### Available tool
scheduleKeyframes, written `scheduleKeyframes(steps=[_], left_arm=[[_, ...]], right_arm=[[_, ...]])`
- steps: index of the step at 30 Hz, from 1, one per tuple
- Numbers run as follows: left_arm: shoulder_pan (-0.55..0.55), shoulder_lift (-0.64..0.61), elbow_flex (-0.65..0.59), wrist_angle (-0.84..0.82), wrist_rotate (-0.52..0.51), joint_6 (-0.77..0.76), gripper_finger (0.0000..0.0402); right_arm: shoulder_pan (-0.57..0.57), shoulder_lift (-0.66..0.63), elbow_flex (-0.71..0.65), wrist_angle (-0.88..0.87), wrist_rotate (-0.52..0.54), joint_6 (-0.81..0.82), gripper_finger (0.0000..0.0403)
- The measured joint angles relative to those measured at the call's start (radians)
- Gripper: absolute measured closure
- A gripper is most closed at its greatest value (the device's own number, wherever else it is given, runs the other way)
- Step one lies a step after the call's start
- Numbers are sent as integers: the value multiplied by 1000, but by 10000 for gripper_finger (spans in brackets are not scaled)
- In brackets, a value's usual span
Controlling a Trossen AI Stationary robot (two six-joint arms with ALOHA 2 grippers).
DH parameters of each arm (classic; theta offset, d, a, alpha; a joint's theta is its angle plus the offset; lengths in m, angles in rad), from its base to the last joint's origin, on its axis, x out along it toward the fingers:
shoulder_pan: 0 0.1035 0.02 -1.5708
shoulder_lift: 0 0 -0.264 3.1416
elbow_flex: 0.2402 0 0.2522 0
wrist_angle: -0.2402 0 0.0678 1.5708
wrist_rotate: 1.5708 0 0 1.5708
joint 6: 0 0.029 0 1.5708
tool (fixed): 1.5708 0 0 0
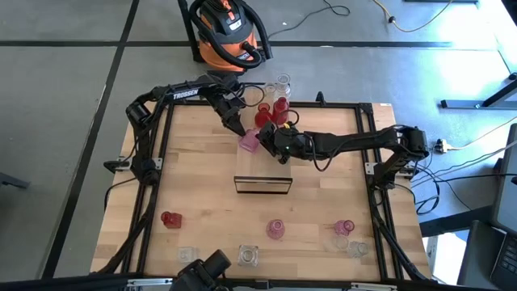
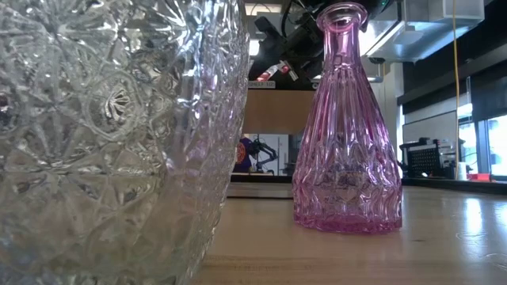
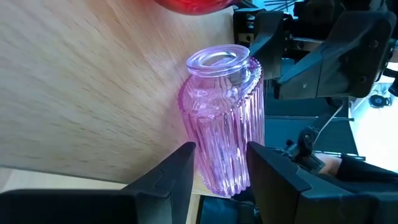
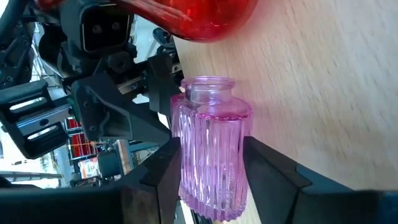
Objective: Sort vases onto shelf
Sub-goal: Put the purple vase on the shelf
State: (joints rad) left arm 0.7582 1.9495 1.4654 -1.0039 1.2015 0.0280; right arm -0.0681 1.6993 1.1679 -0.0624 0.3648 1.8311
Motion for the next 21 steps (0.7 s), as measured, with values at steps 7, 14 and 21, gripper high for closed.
scheduleKeyframes(steps=[7, 14, 21], left_arm=[[0, 0, 0, 15, -8, -2, 262], [1, 0, 2, 50, -2, -27, 262], [-7, 0, 1, 50, 23, -28, 262]], right_arm=[[-1, 9, 1, 1, -29, -4, 239], [-3, 29, 3, 14, -74, 11, 239], [-10, 29, 3, 13, -71, 8, 239]])
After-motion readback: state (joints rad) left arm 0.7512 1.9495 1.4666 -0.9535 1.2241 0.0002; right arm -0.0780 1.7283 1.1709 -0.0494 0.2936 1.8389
